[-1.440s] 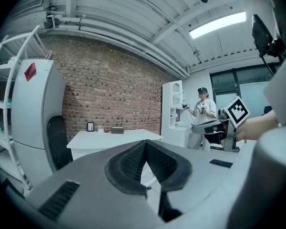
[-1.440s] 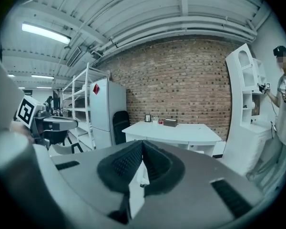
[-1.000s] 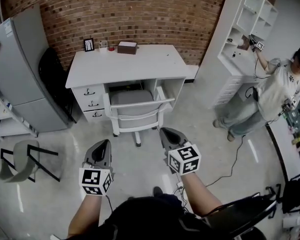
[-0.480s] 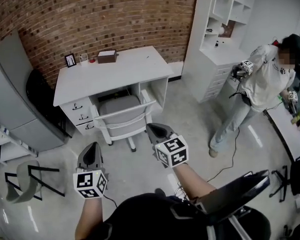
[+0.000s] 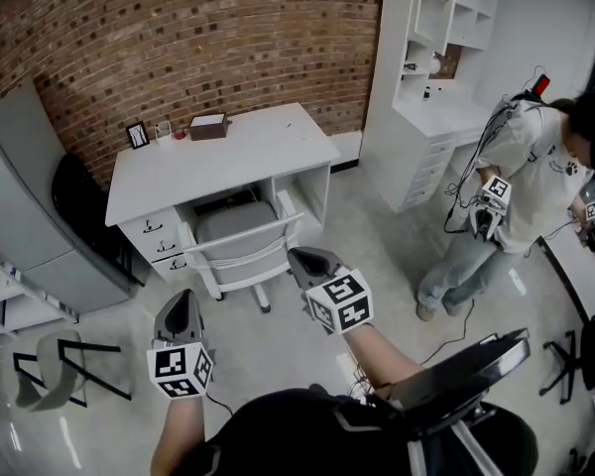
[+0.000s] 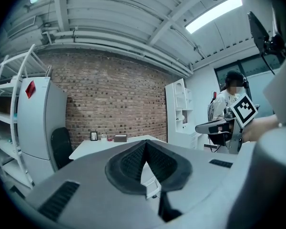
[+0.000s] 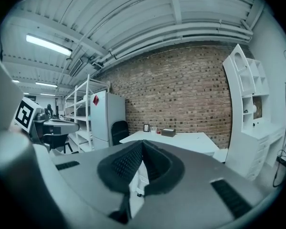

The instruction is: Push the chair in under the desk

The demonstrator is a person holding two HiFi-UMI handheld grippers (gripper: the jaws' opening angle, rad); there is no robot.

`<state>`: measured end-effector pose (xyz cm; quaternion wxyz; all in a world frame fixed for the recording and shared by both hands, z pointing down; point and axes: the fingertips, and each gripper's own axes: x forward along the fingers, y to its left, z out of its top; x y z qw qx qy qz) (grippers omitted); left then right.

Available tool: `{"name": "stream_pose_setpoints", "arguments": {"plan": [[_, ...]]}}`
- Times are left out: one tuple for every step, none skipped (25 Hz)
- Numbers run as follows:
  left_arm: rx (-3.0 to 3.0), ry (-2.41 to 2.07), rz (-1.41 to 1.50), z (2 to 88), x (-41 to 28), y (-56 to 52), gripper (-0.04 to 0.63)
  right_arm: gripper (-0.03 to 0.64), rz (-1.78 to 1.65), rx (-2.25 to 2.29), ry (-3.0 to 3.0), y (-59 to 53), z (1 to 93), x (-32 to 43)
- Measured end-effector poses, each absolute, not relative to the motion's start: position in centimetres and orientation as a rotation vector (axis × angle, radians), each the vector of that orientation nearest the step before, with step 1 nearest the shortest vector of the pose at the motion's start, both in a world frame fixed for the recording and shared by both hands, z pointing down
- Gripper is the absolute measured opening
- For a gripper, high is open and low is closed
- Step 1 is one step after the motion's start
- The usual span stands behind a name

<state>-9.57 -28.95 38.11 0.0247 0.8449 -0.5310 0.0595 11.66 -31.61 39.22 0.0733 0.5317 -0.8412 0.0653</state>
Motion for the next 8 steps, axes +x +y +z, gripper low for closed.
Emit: {"name": "stream_pose_setpoints", "arguments": {"plan": [[2.611,-1.645,0.185,38.2,-9.4,-28.9,0.006,0.008,0.198,1.596,-2.530,-31.7,39.2,11.9],[2.607,-1.647,0.190,38.3,-9.3,-28.9,0.006,0.008,0.201,1.594,-2.533,-31.6,39.3,12.0],[2.605,-1.647,0.196,38.5,-9.2,-28.8,0.006,0.008,0.205,1.593,-2.536,-31.6,39.3,12.1],[2.606,-1.645,0.200,38.6,-9.0,-28.8,0.006,0.008,0.208,1.594,-2.539,-31.6,39.3,12.3],[2.607,-1.641,0.203,38.6,-8.7,-28.8,0.006,0.008,0.209,1.597,-2.540,-31.6,39.3,12.4],[2.609,-1.638,0.205,38.6,-8.5,-28.8,0.006,0.008,0.208,1.600,-2.541,-31.6,39.1,12.6],[2.609,-1.636,0.207,38.6,-8.4,-28.8,0.006,0.008,0.206,1.602,-2.541,-31.6,39.0,12.7],[2.609,-1.634,0.209,38.6,-8.2,-28.8,0.006,0.008,0.203,1.605,-2.542,-31.6,38.9,12.9]]}}
